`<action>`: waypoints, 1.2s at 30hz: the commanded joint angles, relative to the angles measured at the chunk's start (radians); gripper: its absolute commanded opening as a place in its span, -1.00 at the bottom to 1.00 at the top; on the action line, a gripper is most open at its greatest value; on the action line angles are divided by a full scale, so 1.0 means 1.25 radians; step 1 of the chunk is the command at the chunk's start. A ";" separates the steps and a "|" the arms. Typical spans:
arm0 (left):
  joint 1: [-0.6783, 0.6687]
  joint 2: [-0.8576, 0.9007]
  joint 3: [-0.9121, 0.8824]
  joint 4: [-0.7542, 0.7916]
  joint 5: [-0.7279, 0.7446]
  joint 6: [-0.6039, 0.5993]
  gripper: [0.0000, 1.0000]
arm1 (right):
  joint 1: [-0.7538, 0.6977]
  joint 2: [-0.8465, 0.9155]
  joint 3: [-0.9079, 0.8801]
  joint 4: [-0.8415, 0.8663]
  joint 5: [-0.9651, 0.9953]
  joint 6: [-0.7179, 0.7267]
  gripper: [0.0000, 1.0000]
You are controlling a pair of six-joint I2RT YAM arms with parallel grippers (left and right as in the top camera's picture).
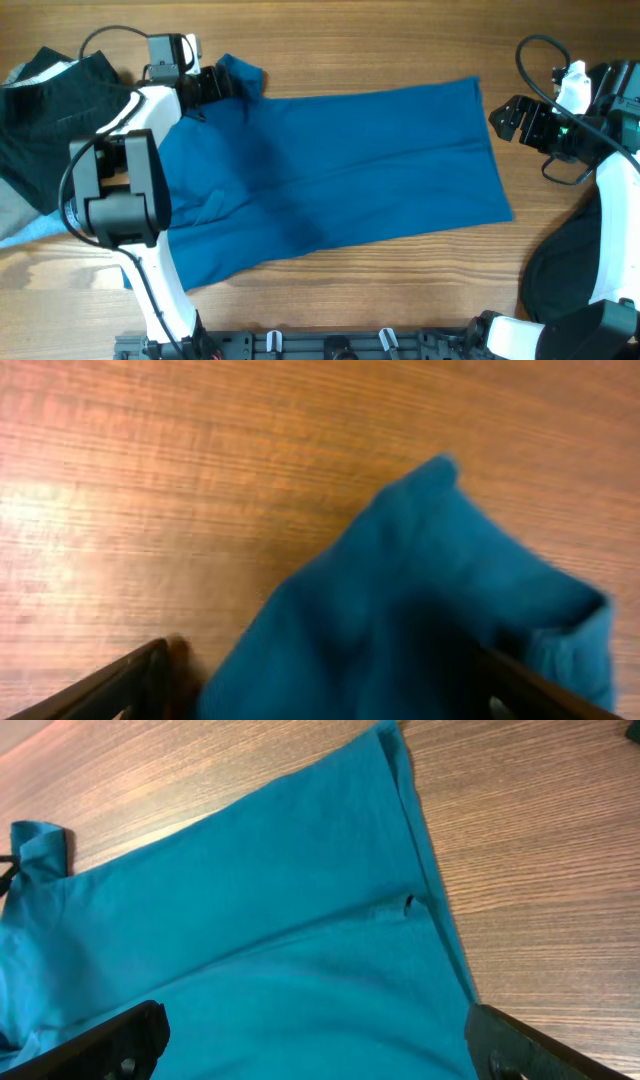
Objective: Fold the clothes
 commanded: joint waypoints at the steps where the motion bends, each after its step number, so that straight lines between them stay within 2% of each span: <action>1: 0.004 0.051 0.004 -0.003 0.013 0.013 0.81 | 0.003 0.012 -0.027 0.008 -0.018 -0.010 0.99; 4: 0.004 0.053 0.003 -0.009 0.013 0.013 0.73 | 0.003 0.013 -0.046 0.015 -0.014 -0.011 0.99; 7: 0.004 0.052 0.004 -0.019 0.013 0.013 0.47 | 0.003 0.013 -0.052 0.024 -0.012 -0.010 0.99; 9: 0.009 0.052 0.004 -0.037 0.013 0.013 0.45 | 0.003 0.013 -0.052 0.030 -0.012 -0.010 1.00; 11: 0.017 0.052 0.004 -0.048 0.013 0.013 0.51 | 0.003 0.013 -0.052 0.033 -0.012 -0.010 1.00; 13: 0.030 0.049 0.004 -0.059 0.013 0.012 0.69 | 0.003 0.014 -0.052 0.034 -0.012 -0.010 1.00; 16: 0.048 0.047 0.004 -0.072 0.013 0.006 0.81 | 0.003 0.014 -0.052 0.034 -0.012 -0.010 0.99; 24: 0.089 0.046 0.004 -0.175 0.013 0.004 0.79 | 0.003 0.014 -0.052 0.037 -0.012 -0.010 0.99; 27: 0.091 0.046 0.004 -0.200 0.013 0.004 0.70 | 0.003 0.014 -0.052 0.038 -0.012 -0.010 0.99; 29: 0.091 0.046 0.004 -0.220 0.013 0.004 0.55 | 0.003 0.014 -0.052 0.037 -0.012 -0.010 0.99; 30: 0.088 0.047 0.004 -0.238 0.013 0.004 0.38 | 0.003 0.014 -0.052 0.036 -0.012 -0.010 0.99; 36: 0.067 0.048 0.002 -0.253 0.013 0.005 0.24 | 0.003 0.014 -0.052 0.036 -0.012 -0.010 0.99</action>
